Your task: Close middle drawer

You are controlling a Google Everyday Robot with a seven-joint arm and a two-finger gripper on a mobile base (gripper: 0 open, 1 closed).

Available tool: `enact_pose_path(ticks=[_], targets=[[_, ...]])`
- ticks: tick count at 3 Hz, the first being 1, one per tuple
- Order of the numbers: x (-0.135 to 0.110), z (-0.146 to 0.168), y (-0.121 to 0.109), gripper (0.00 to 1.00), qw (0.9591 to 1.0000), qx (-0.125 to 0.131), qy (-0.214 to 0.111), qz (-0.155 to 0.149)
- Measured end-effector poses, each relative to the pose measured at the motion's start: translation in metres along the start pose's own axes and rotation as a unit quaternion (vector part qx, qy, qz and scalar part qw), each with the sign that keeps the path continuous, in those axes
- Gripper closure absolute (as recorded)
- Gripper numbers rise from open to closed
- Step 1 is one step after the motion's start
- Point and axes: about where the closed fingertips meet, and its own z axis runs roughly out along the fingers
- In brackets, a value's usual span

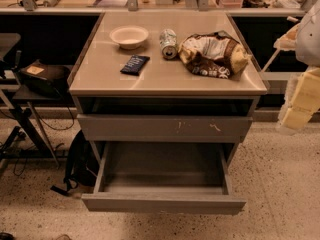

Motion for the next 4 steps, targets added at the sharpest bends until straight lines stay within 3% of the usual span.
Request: enact_pose_path(ticks=[1,2,3,4], targets=[[0.000,0.000,0.000,0.00,1.0000,0.000,0.000,0.000],[0.008,0.006,0.014,0.00,0.9997,0.008,-0.023,-0.005],[0.011,0.017,0.053,0.00,0.9965,0.027,-0.075,-0.023],[0.011,0.049,0.095,0.00,0.9897,0.044,-0.134,-0.027]])
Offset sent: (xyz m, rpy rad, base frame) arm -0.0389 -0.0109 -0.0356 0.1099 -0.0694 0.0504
